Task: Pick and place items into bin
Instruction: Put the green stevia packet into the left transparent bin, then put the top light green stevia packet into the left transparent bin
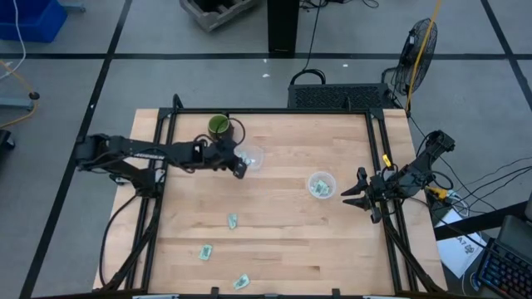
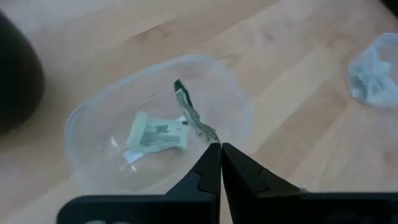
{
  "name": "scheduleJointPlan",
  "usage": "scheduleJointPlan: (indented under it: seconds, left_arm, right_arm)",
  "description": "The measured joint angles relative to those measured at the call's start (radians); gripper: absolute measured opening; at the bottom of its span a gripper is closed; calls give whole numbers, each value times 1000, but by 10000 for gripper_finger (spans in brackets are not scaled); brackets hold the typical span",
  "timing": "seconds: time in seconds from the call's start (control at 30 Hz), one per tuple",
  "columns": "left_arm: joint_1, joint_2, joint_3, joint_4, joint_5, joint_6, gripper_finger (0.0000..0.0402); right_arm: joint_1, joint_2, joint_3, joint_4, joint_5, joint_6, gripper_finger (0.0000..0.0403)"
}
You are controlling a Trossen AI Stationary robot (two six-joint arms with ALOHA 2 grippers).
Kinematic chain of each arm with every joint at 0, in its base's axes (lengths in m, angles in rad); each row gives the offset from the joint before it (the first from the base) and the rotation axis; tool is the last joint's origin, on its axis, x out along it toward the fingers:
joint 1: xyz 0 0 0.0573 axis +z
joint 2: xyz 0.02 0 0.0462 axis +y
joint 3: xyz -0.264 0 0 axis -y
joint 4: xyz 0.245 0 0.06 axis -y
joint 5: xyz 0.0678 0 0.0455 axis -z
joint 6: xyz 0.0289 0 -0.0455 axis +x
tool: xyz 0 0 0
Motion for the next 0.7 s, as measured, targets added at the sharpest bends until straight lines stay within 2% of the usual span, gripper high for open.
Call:
scheduleJointPlan:
  seconds: [0.3,0.4,0.53,0.7]
  left_arm:
    - [25,1,0,0,-6,-22,49]
    - [19,1,0,-1,40,-32,72]
    - [-14,1,0,8,89,-58,104]
    - [-111,0,0,51,119,-47,128]
  right_arm:
    - [0,0,0,0,0,0,100]
    - [0,0,0,0,0,0,100]
    - [0,0,0,0,0,0,100]
    - [0,0,0,0,0,0,100]
